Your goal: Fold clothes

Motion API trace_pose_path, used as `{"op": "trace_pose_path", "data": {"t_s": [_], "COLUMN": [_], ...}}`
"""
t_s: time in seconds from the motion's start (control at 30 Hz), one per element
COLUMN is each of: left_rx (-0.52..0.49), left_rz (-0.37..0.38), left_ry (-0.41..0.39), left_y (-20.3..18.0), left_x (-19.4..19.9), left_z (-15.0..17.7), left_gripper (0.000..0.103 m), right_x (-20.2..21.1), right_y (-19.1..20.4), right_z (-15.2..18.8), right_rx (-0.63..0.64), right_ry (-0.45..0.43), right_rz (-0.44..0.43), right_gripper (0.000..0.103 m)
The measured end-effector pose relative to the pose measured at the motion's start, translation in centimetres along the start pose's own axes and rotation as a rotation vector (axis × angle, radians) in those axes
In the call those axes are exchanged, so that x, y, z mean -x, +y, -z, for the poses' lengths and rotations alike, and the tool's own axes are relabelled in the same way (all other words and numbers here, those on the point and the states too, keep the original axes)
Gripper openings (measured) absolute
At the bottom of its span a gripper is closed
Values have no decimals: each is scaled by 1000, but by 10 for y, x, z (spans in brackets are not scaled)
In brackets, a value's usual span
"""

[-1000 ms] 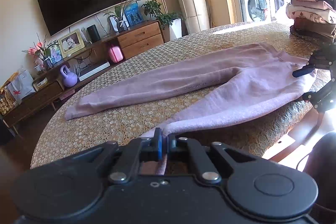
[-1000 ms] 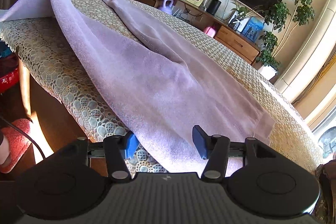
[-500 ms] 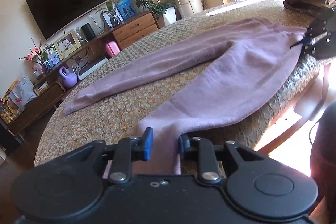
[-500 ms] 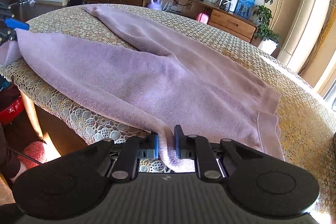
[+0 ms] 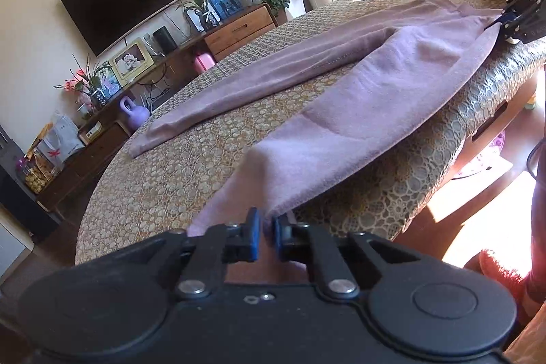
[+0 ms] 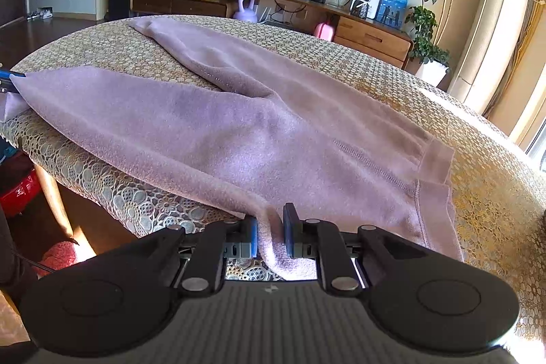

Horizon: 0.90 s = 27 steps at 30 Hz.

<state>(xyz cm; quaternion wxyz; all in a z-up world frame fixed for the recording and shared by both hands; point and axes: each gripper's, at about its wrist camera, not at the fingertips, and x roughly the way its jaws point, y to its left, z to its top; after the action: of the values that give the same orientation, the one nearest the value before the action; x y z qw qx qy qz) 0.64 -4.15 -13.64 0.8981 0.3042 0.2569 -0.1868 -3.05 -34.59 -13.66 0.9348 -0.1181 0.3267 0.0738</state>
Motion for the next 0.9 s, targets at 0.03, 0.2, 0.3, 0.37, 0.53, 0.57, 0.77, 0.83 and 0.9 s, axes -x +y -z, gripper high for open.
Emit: {"op": "trace_pose_path", "data": {"t_s": [0.03, 0.2, 0.3, 0.37, 0.53, 0.57, 0.77, 0.83, 0.9], "left_rx": [4, 49, 61, 62, 87, 94, 81, 82, 83], "left_rz": [-10, -10, -4, -1, -19, -25, -108, -138, -167], "left_ry": [-9, -36, -45, -49, -61, -63, -109, -127, -144], "left_y": [0, 4, 3, 0, -1, 0, 8, 12, 17], "left_x": [1, 15, 29, 39, 57, 58, 46, 39, 33], "left_z": [-1, -3, 1, 7, 14, 13, -11, -24, -37], "left_gripper": [103, 103, 103, 103, 103, 103, 103, 103, 103], "right_x": [3, 19, 30, 38, 57, 59, 51, 47, 44], "right_y": [0, 6, 7, 11, 18, 19, 19, 15, 11], "right_z": [0, 5, 13, 19, 25, 24, 5, 0, -7], "right_rx": [-3, 1, -14, -8, -7, 0, 33, 32, 34], "right_ry": [-11, -26, -18, -20, -29, -31, -67, -78, -88], "right_rz": [9, 32, 30, 36, 42, 45, 92, 94, 91], "right_gripper": [14, 7, 7, 7, 7, 7, 7, 6, 6]}}
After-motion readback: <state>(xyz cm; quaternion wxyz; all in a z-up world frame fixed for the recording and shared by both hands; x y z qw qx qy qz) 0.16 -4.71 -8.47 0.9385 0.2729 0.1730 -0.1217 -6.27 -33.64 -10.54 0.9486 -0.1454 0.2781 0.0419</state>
